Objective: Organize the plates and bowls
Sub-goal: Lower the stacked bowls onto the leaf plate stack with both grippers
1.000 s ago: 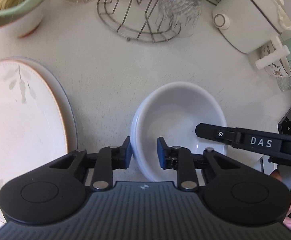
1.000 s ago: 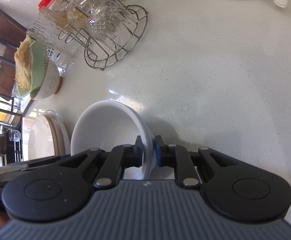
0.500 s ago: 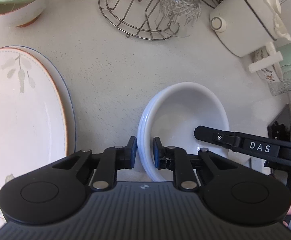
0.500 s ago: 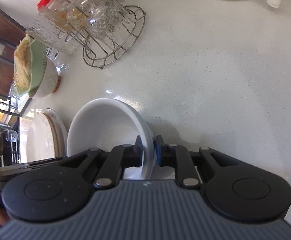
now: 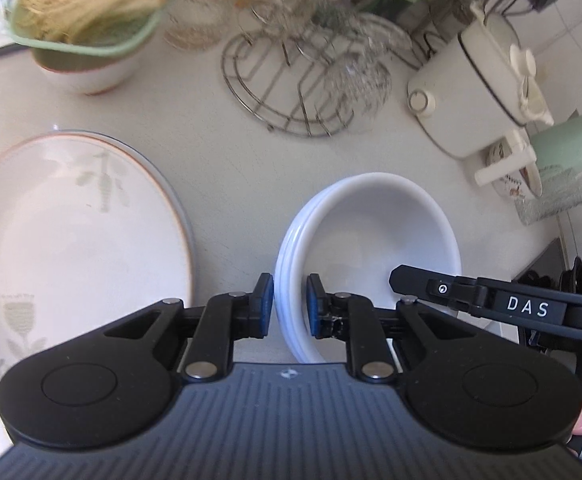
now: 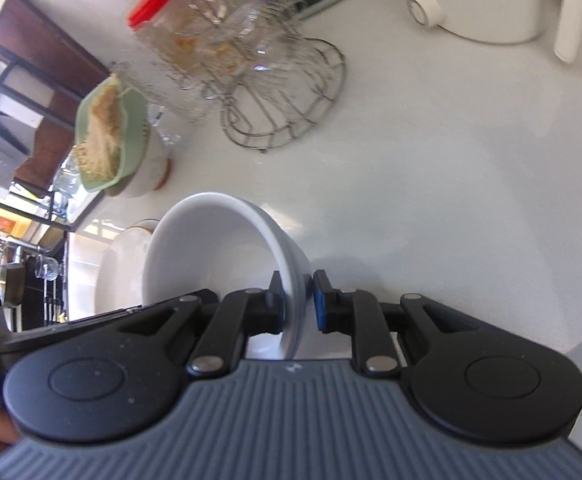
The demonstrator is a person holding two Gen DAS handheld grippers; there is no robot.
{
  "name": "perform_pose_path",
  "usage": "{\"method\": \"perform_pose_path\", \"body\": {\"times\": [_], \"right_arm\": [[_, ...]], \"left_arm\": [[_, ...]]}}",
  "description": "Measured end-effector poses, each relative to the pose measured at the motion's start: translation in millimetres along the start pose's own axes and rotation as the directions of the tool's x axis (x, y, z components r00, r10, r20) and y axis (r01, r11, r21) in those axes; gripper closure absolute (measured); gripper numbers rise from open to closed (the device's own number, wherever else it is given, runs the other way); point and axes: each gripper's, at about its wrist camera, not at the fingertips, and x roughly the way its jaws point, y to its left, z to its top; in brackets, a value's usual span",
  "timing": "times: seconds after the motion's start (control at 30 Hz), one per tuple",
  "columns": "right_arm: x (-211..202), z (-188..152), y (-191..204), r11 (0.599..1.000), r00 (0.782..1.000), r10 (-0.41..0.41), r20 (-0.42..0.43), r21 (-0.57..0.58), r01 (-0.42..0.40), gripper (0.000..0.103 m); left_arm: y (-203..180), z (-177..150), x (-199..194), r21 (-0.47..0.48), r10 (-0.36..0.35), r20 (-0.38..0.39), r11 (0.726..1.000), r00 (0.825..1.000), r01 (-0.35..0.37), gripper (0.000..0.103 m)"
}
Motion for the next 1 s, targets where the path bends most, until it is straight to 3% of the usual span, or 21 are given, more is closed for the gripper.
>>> {"method": "perform_pose_path", "body": {"times": [0.47,1.0], "right_arm": [[16,-5,83,0.988,0.997,0.077,-0.016,-0.131,-0.079,0.085],[88,-22,143,0.973,0.99,0.043,-0.134,-0.221,-0.072,0.085]], "left_arm": [[75,-18,-73,-0.172,0.018,0.146,0.985,0.989,0.007,0.082],[158,-39,-72,-0.292,0.074,0.136,0.956,0.988,-0.031,0.082]]}}
